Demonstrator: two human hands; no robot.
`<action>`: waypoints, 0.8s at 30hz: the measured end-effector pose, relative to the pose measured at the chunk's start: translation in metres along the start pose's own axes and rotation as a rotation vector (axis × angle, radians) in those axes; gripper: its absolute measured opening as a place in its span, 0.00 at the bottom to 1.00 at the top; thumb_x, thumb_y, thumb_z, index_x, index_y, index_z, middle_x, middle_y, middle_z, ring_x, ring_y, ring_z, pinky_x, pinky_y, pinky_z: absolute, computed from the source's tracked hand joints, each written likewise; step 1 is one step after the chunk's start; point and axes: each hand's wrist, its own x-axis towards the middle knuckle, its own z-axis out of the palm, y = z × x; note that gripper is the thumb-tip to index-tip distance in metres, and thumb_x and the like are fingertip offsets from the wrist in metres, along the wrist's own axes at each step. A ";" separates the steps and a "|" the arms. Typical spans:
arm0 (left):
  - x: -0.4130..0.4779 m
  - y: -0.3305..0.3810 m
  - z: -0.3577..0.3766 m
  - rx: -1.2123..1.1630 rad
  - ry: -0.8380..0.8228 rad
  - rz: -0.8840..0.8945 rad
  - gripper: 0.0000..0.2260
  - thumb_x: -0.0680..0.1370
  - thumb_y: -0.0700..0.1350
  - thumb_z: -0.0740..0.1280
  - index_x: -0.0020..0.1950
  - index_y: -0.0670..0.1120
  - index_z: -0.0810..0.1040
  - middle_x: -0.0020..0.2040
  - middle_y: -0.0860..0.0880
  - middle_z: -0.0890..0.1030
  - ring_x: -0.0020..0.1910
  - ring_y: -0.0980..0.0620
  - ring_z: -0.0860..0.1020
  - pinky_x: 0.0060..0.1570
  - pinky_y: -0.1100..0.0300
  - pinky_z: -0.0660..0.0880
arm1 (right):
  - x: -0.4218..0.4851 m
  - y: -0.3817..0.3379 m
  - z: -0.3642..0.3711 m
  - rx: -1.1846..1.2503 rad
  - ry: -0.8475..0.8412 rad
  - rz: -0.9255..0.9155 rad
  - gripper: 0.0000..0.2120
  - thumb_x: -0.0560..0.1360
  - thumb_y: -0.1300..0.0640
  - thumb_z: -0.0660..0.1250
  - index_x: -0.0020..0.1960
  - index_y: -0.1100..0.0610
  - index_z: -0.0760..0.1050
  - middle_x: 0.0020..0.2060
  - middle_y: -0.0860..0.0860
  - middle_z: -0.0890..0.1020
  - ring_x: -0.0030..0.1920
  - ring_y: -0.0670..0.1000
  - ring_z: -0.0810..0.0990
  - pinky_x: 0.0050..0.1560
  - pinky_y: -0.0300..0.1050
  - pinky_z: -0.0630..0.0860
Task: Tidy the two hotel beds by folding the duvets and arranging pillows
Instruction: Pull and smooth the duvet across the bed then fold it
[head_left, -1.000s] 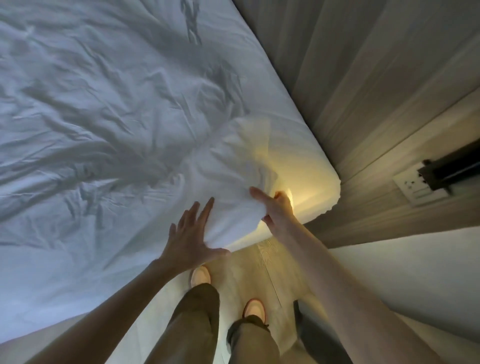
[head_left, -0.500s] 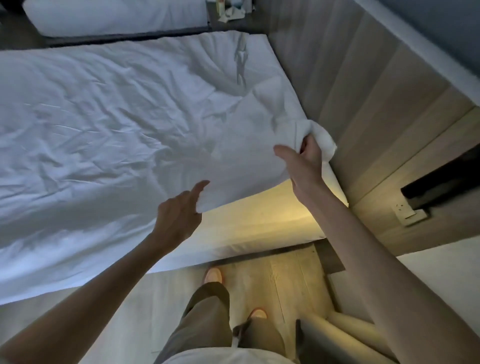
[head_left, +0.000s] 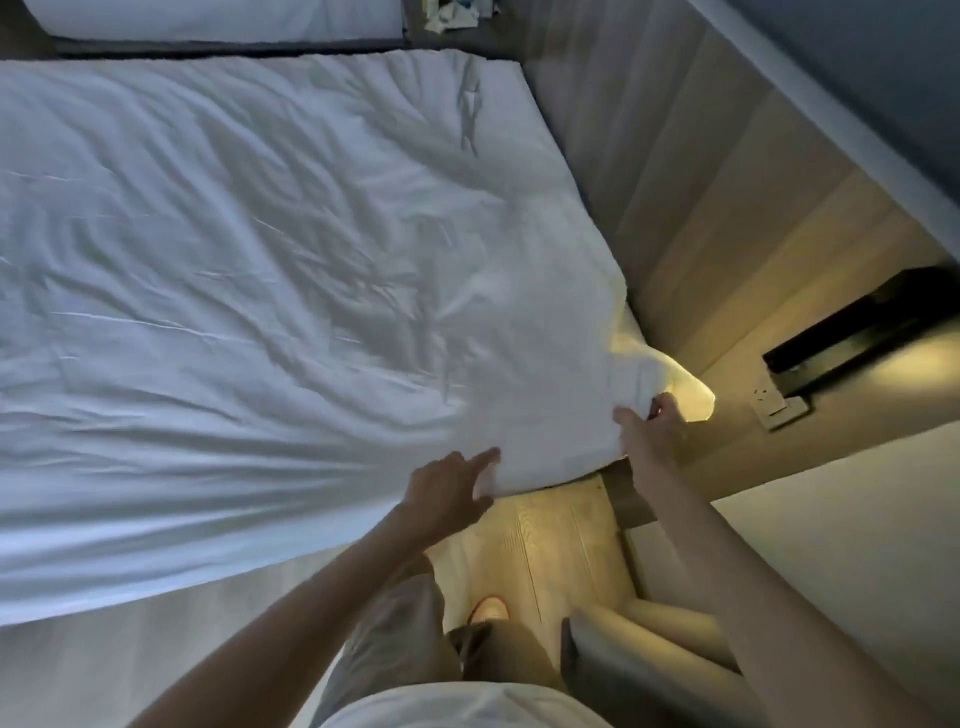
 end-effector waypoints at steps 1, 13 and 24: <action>0.003 0.000 0.000 -0.039 -0.007 -0.005 0.28 0.79 0.59 0.62 0.77 0.58 0.58 0.70 0.47 0.71 0.64 0.46 0.74 0.60 0.51 0.72 | -0.002 0.001 0.003 -0.034 -0.016 -0.045 0.13 0.73 0.64 0.66 0.52 0.53 0.67 0.41 0.44 0.73 0.49 0.52 0.76 0.46 0.46 0.73; 0.017 -0.029 -0.009 -0.067 -0.137 0.009 0.25 0.82 0.58 0.53 0.79 0.55 0.54 0.79 0.50 0.55 0.78 0.46 0.53 0.74 0.46 0.56 | 0.005 0.059 -0.002 -0.636 -0.063 0.256 0.17 0.77 0.61 0.63 0.65 0.58 0.66 0.61 0.60 0.73 0.63 0.62 0.72 0.50 0.49 0.70; 0.003 -0.038 -0.036 0.128 0.081 0.023 0.26 0.82 0.57 0.53 0.79 0.55 0.52 0.80 0.48 0.50 0.78 0.41 0.45 0.75 0.40 0.48 | -0.018 -0.003 0.028 -1.015 -0.378 -0.431 0.24 0.79 0.53 0.63 0.73 0.51 0.62 0.75 0.52 0.62 0.74 0.56 0.61 0.70 0.53 0.65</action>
